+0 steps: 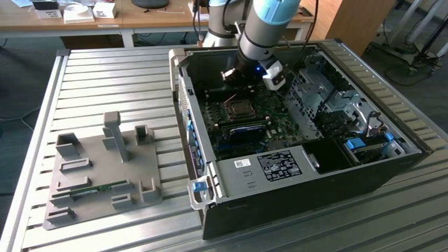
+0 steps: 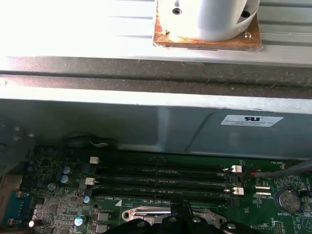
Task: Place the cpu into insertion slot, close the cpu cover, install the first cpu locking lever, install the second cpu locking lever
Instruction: 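Install the first cpu locking lever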
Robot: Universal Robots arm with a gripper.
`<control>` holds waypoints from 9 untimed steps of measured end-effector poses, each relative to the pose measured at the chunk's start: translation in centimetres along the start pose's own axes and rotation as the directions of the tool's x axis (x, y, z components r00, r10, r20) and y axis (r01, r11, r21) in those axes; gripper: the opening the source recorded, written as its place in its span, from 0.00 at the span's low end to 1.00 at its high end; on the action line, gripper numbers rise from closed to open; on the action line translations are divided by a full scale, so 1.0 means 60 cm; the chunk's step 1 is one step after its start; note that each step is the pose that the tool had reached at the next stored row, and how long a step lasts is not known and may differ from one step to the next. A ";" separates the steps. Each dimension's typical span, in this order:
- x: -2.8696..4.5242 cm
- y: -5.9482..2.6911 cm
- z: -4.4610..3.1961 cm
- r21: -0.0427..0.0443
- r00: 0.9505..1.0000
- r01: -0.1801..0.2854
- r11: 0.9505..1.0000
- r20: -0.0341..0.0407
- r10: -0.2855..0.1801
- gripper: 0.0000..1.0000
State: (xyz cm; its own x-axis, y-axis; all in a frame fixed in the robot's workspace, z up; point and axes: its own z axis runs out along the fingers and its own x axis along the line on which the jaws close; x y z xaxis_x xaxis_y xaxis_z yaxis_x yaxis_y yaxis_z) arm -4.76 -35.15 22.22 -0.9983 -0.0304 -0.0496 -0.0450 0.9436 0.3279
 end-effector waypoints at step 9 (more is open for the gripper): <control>0.000 0.000 0.000 0.000 1.000 0.000 1.000 0.001 0.000 0.11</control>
State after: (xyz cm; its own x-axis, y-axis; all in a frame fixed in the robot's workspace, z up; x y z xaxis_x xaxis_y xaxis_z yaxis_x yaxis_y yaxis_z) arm -4.77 -35.15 22.21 -0.9983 -0.0304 -0.0502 -0.0452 0.9436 0.3279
